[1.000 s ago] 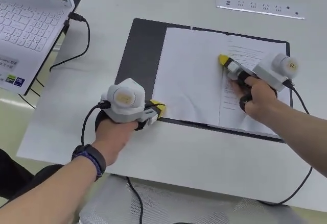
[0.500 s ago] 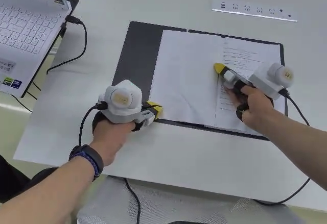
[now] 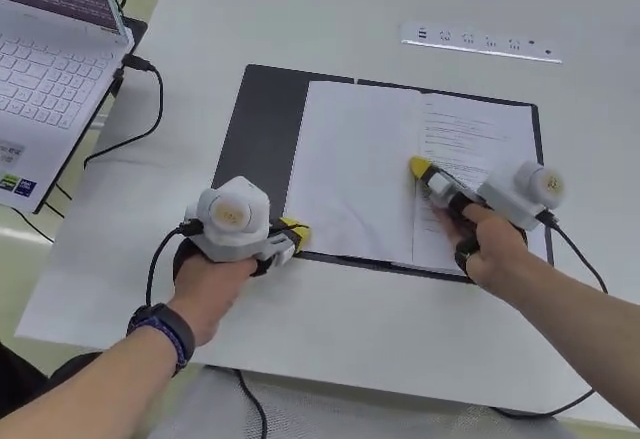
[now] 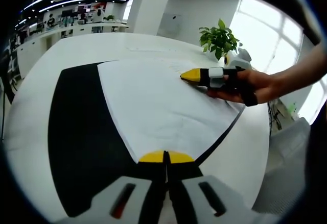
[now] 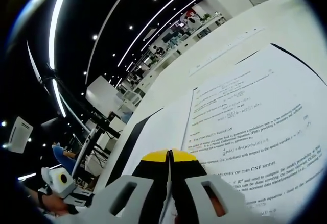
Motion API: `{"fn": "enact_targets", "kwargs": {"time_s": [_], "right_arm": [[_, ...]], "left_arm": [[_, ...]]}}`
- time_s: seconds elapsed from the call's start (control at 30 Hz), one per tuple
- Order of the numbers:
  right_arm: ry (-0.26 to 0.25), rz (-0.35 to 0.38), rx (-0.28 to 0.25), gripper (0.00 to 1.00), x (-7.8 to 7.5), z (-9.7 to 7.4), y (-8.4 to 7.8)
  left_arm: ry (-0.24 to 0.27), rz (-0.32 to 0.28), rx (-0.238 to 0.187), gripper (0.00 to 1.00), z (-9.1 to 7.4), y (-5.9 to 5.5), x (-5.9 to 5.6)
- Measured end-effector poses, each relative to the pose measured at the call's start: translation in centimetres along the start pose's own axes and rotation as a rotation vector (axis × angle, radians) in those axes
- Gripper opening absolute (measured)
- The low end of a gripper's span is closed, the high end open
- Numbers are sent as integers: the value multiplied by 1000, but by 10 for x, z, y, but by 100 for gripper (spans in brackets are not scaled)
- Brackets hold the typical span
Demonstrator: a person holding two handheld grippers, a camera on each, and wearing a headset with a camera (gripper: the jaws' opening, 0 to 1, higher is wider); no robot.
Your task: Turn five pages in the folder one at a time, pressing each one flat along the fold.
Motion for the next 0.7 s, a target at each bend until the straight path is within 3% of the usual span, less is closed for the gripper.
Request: {"fn": "enact_targets", "kwargs": {"time_s": [0.7], "right_arm": [[12, -10, 19, 0, 2, -28, -27]], "left_arm": [[-3, 0, -3, 0, 0, 0, 0]]}}
Point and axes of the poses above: the centre of the closed fingertips' face, and the gripper's own axes: z roughly forward along the fingers, x roughly to its left, y roughly out of its top, the point moved 3 cm from there along -z, roughly backward along the fingers, and after that the axes turned 15 degrees about -y, right-handed, at the moved point
